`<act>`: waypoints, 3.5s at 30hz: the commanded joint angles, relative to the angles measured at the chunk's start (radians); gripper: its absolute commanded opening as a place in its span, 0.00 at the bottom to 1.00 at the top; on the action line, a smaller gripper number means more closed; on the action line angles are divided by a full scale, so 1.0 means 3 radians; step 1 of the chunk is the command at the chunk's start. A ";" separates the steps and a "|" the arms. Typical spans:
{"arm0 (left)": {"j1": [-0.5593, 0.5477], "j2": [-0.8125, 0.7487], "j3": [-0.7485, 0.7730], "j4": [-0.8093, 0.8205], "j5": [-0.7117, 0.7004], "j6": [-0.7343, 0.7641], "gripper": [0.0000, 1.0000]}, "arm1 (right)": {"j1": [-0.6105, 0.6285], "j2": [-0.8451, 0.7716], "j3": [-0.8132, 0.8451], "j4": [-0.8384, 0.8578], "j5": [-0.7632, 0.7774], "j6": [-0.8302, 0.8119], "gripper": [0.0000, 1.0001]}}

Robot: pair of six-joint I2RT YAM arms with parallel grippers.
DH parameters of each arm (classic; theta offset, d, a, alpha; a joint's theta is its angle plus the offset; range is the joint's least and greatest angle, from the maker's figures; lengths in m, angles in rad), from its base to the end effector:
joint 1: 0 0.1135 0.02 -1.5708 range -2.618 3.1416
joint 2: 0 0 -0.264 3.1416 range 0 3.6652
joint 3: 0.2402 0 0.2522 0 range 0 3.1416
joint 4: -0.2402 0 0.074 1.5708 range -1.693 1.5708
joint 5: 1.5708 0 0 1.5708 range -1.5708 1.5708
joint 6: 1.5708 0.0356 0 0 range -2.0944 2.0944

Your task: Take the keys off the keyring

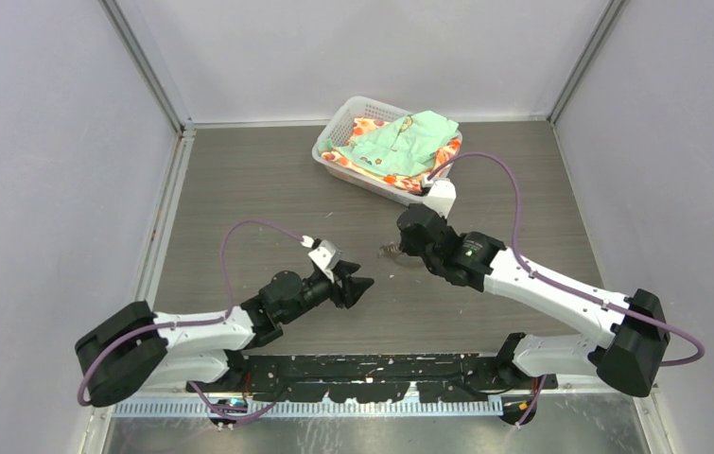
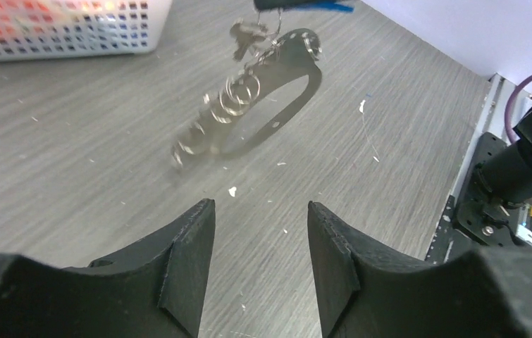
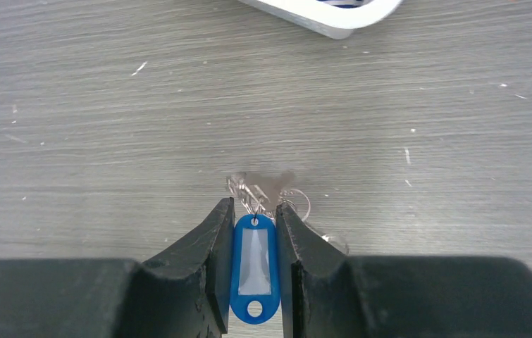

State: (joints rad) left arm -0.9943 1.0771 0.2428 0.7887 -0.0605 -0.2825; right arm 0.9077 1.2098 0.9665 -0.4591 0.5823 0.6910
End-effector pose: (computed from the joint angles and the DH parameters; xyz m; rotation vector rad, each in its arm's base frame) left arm 0.1181 -0.1777 0.1998 0.5457 1.6088 -0.9255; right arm 0.1743 0.1914 0.2927 0.0640 2.1514 0.2633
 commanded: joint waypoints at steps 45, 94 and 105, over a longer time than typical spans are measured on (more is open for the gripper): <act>-0.0336 0.1795 0.0335 0.2141 -0.0433 0.0786 0.31 | 0.0140 -0.0056 -0.0281 0.0041 -0.0260 0.1074 0.01; -0.0336 0.1941 0.0301 0.2142 -0.0280 0.0868 0.00 | -0.0041 0.0007 -0.0635 0.0116 -0.0231 0.0862 0.01; -0.0335 0.1968 0.0234 0.2142 -0.0366 0.0671 0.22 | -0.0028 -0.0027 -0.0596 0.0149 -0.0439 0.0928 0.01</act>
State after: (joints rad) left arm -1.0939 1.6741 0.3218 1.3579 -0.1425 -0.0711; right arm 0.9016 1.2087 0.7719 -0.4236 0.4431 0.9676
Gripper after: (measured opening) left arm 0.186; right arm 0.298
